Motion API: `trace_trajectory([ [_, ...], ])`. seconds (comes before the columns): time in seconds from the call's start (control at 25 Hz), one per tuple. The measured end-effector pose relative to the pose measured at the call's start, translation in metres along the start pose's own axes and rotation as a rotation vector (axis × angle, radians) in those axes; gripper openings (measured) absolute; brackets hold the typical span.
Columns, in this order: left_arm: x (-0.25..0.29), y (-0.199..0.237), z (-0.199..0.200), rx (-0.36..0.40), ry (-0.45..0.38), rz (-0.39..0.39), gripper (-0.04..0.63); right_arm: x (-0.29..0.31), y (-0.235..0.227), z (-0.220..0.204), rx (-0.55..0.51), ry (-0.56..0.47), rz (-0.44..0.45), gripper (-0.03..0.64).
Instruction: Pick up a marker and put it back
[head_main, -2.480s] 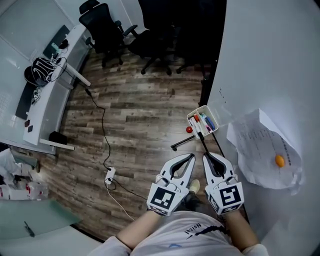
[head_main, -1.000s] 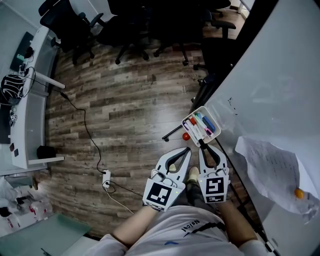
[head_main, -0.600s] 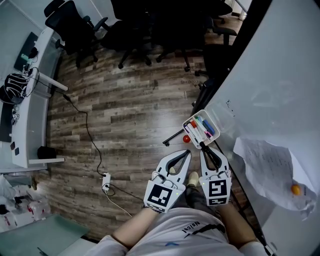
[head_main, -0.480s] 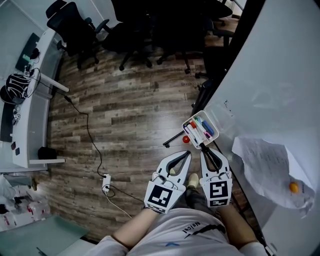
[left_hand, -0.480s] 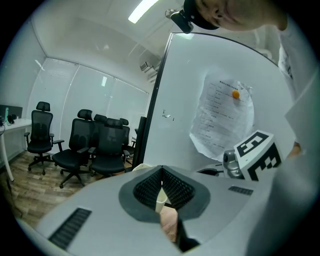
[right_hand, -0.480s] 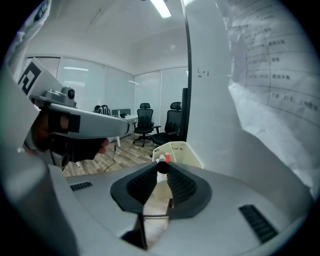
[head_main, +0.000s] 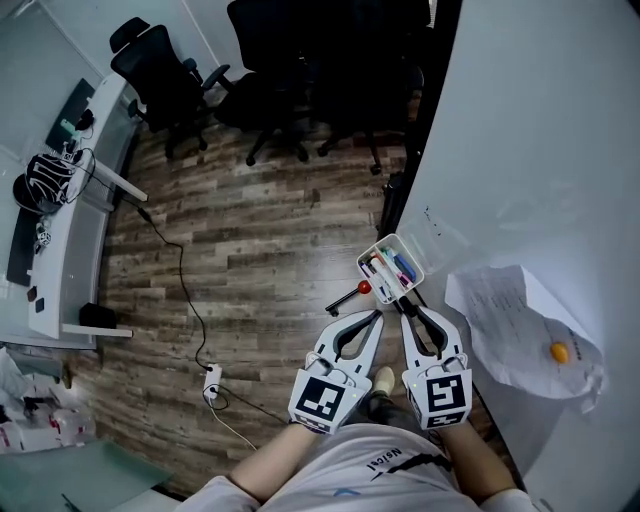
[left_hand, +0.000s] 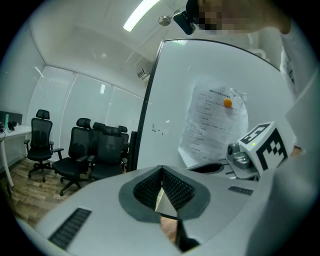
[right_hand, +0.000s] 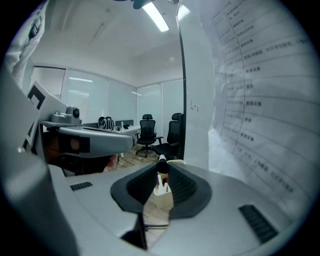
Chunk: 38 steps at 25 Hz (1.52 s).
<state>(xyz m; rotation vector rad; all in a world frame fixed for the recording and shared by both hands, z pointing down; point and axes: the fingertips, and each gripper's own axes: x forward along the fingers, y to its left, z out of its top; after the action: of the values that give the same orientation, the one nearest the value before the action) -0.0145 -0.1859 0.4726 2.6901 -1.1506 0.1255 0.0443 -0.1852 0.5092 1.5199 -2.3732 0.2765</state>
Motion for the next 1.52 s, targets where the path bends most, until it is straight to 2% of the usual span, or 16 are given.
trace_trajectory([
  [0.44, -0.014, -0.026, 0.049, 0.035, -0.062, 0.024, 0.012, -0.048, -0.003, 0.084, -0.025, -0.184, 0.060, 0.072],
  [0.6, -0.026, -0.033, 0.078, 0.057, -0.115, 0.021, 0.012, -0.065, 0.001, 0.114, -0.037, -0.250, 0.061, 0.072],
  [0.76, -0.040, -0.041, 0.100, 0.042, -0.130, 0.021, 0.012, -0.085, 0.007, 0.141, -0.048, -0.291, 0.063, 0.072],
  [1.0, -0.045, -0.046, 0.117, 0.066, -0.164, 0.020, 0.012, -0.098, 0.006, 0.155, -0.059, -0.326, 0.058, 0.072],
  [1.2, -0.045, -0.054, 0.124, 0.121, -0.180, -0.002, 0.011, -0.100, 0.008, 0.155, -0.065, -0.328, 0.053, 0.072],
  [1.52, -0.043, -0.045, 0.119, 0.060, -0.170, 0.001, 0.012, -0.097, 0.008, 0.151, -0.066, -0.309, 0.037, 0.072],
])
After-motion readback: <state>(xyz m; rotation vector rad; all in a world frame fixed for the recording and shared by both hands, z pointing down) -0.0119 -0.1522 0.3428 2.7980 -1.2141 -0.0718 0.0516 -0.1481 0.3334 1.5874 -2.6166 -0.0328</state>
